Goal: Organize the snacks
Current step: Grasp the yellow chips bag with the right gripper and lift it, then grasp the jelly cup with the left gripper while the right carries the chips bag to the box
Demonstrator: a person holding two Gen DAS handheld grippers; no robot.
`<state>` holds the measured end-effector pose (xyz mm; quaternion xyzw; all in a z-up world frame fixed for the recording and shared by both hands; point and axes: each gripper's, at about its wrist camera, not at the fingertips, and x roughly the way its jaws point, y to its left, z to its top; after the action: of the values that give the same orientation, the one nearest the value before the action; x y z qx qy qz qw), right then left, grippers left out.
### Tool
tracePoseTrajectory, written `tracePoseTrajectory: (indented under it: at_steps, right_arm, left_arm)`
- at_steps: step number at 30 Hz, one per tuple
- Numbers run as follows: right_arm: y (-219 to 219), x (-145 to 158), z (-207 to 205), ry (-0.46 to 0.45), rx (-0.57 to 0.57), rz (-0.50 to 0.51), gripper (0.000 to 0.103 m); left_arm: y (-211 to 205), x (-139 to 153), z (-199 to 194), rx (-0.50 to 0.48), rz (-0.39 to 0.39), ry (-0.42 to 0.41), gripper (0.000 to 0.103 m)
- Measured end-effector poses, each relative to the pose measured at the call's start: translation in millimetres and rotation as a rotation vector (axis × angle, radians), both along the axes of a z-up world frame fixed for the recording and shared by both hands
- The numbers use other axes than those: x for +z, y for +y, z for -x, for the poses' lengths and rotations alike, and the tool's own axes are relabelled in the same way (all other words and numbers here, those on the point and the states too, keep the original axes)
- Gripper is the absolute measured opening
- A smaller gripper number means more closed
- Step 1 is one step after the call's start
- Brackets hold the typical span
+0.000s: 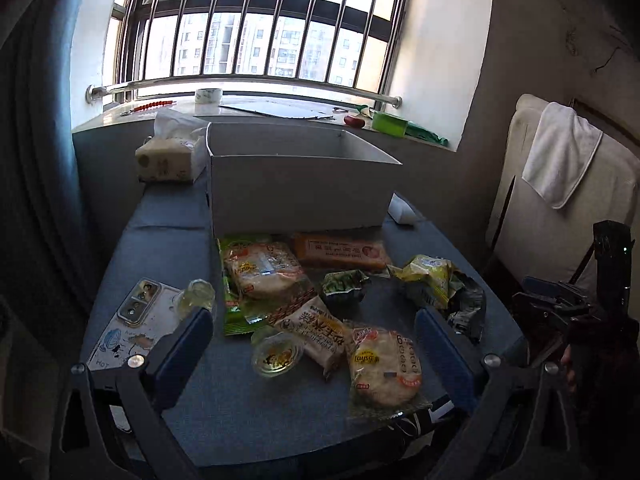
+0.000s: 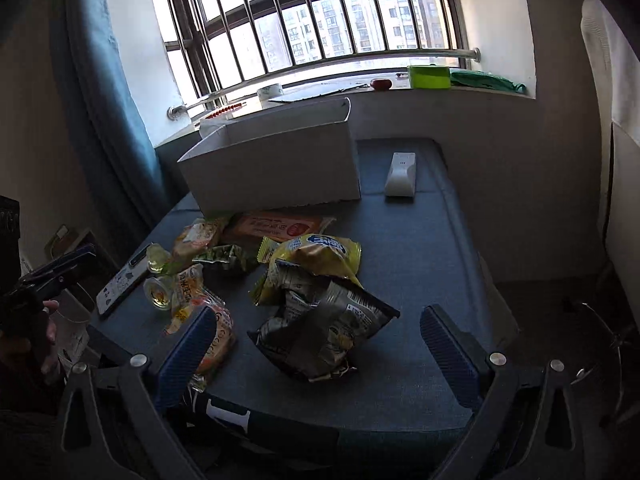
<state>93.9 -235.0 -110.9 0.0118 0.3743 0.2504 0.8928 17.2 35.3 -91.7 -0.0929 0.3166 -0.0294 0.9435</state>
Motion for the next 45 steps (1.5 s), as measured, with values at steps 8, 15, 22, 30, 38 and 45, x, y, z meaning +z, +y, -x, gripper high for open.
tracePoseTrajectory:
  at_steps: [8, 15, 22, 30, 38, 45]
  right_arm:
    - [40.0, -10.7, -40.3, 0.054, 0.052, 0.128, 0.103]
    - [92.9, -39.8, -90.0, 0.211, 0.152, 0.333, 0.103]
    - [101.7, -45.1, -99.9, 0.190, 0.179, 0.377, 0.068]
    - [79.6, 14.8, -98.0, 0.071, 0.096, 0.146, 0.067]
    - [66.2, 52.0, -66.5, -0.015, 0.086, -0.018, 0.068]
    - [52.4, 45.4, -40.2, 0.010, 0.087, -0.087, 0.068]
  left_arm:
    - [4.1, -20.3, -0.7, 0.022, -0.001, 0.060, 0.103]
    - [10.7, -32.8, -3.8, 0.042, -0.007, 0.102, 0.103]
    - [18.4, -44.1, -6.4, 0.055, 0.006, 0.131, 0.103]
    - [21.1, -55.3, -22.2, 0.059, 0.014, 0.180, 0.103]
    - [18.6, -72.5, -48.8, 0.021, 0.018, 0.208, 0.096]
    - [24.8, -81.4, -55.3, -0.030, 0.028, 0.194, 0.051]
